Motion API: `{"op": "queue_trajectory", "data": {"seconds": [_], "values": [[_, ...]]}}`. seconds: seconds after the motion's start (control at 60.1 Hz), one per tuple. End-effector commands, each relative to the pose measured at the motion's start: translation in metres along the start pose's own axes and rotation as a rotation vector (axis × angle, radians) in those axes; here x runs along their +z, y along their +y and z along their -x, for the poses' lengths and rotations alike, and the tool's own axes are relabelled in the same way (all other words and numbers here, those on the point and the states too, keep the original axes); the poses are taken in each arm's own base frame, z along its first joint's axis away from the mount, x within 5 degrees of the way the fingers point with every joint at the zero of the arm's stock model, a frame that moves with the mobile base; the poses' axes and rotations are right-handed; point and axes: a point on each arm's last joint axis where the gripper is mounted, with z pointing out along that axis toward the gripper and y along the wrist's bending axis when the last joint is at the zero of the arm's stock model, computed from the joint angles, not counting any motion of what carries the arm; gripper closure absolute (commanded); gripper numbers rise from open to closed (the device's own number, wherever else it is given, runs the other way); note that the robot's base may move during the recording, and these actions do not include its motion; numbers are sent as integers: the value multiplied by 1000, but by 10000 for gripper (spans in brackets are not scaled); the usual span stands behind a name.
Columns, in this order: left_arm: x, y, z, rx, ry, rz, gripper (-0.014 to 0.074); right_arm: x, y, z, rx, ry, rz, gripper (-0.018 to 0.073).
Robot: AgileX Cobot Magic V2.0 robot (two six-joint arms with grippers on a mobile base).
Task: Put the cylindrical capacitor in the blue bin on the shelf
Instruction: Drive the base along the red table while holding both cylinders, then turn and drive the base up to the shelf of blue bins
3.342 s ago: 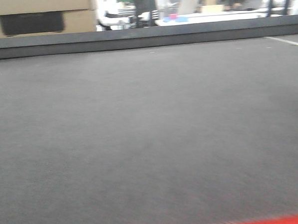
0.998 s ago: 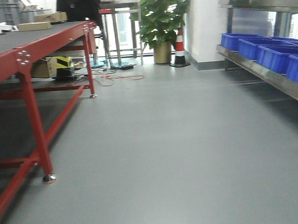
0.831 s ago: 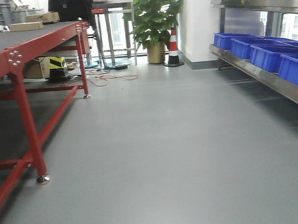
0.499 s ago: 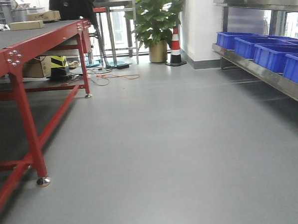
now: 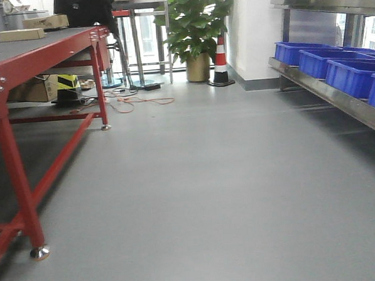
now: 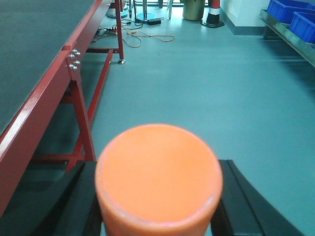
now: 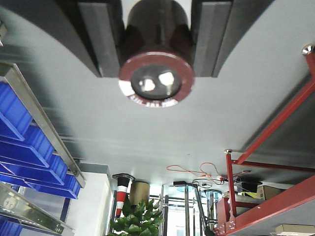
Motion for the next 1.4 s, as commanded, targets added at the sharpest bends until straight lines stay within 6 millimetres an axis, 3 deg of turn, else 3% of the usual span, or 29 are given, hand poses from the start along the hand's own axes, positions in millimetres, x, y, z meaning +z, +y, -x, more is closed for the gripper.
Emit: {"op": "queue_trajectory", "data": {"seconds": [0.0, 1.38], "values": [[-1, -1, 2, -7, -23, -9, 707, -1, 0, 3, -1, -29, 0, 585], [-1, -1, 2, -7, -23, -9, 707, -1, 0, 3, -1, -29, 0, 585]]}}
